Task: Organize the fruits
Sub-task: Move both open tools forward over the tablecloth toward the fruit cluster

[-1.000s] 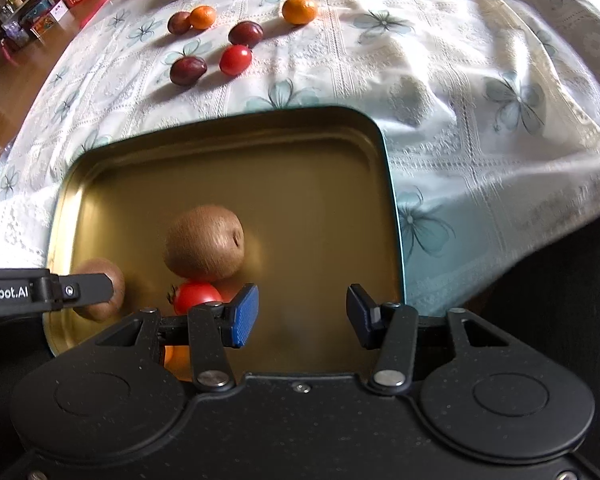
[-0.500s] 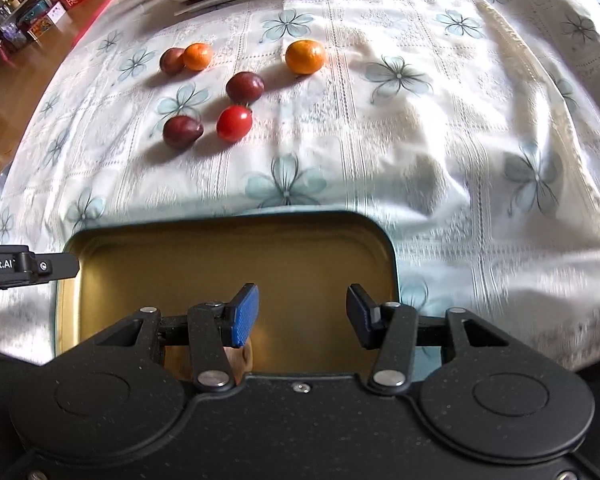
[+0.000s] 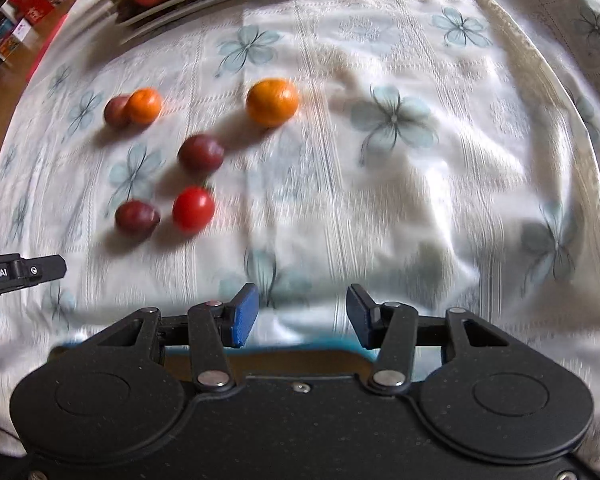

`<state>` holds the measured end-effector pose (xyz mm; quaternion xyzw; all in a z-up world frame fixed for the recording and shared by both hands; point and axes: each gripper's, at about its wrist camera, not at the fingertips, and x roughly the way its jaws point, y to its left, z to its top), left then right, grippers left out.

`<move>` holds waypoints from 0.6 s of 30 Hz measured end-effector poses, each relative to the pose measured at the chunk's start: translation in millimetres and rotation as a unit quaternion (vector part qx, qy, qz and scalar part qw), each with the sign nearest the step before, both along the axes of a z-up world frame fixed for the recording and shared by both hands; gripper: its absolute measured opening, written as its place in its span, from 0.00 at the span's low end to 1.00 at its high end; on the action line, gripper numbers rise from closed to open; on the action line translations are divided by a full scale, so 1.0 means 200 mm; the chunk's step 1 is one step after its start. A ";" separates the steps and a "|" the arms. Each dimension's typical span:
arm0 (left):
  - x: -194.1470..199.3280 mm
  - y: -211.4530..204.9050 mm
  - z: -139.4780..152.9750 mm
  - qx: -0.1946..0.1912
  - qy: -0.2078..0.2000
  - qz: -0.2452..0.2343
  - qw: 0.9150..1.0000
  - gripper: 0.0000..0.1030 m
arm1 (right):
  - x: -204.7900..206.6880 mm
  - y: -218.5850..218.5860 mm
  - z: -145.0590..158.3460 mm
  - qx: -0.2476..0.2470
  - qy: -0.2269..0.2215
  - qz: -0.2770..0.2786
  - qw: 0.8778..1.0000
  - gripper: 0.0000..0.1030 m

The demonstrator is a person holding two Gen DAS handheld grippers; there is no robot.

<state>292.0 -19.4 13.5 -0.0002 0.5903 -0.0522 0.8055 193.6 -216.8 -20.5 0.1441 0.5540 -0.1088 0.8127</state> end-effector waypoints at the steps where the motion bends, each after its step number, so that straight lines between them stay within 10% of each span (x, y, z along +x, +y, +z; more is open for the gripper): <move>1: 0.04 -0.01 0.01 -0.002 -0.004 0.000 1.000 0.38 | 0.03 -0.01 0.00 -0.002 -0.001 -0.002 1.000 0.55; 18: 0.64 -0.15 -0.09 -0.029 -0.029 0.012 0.999 0.38 | 0.44 -0.06 0.05 -0.019 -0.013 0.008 1.000 0.55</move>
